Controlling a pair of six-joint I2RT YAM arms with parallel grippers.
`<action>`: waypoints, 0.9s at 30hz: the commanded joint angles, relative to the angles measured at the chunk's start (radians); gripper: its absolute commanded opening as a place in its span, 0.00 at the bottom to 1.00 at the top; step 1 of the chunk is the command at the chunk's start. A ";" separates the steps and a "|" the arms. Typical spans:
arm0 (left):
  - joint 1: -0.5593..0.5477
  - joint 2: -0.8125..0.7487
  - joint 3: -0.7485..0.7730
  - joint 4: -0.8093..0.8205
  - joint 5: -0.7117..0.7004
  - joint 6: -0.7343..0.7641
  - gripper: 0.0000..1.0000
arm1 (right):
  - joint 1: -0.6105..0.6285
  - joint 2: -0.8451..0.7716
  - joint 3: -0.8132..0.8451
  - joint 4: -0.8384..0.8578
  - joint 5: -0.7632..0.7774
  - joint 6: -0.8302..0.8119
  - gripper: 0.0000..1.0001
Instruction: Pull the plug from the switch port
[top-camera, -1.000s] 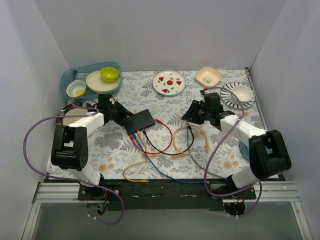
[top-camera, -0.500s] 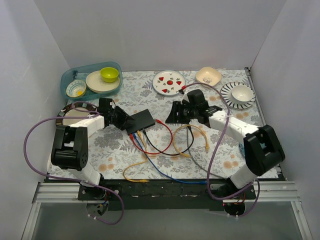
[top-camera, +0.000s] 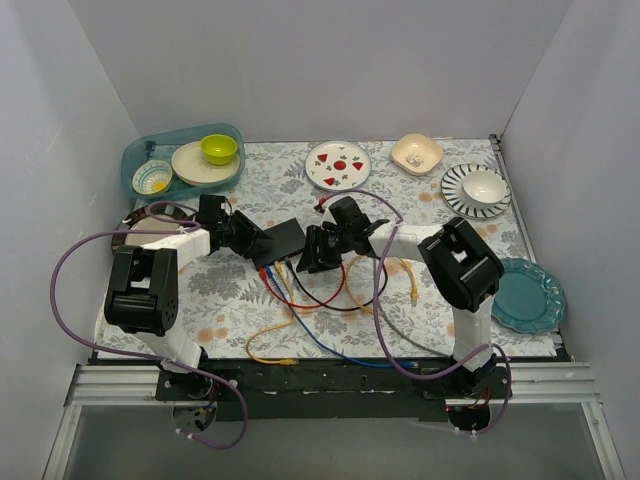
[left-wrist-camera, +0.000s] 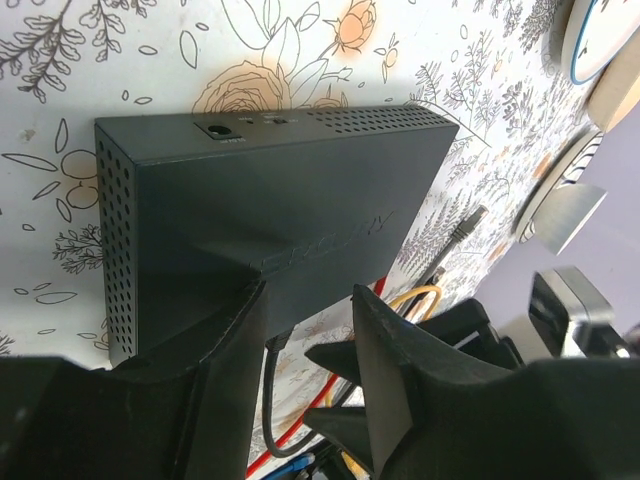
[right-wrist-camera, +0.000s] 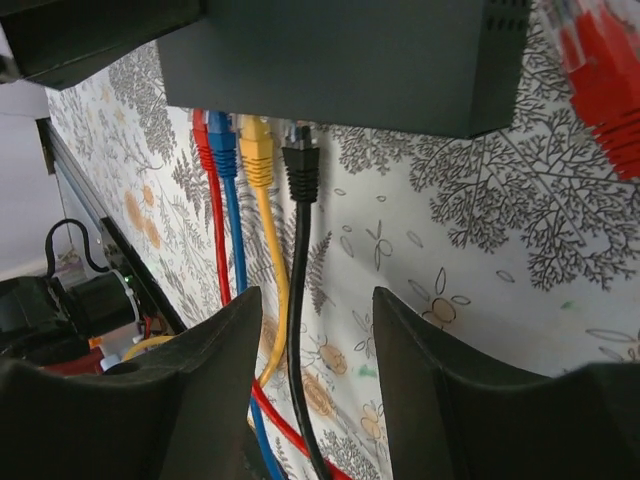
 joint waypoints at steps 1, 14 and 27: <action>0.006 0.010 -0.012 -0.017 0.001 0.043 0.39 | -0.004 0.045 0.049 0.117 -0.033 0.075 0.55; 0.006 0.010 -0.055 -0.034 0.006 0.075 0.38 | -0.004 0.214 0.119 0.329 -0.038 0.299 0.49; 0.006 -0.041 -0.111 -0.060 0.007 0.116 0.37 | -0.004 0.263 0.060 0.531 -0.024 0.477 0.34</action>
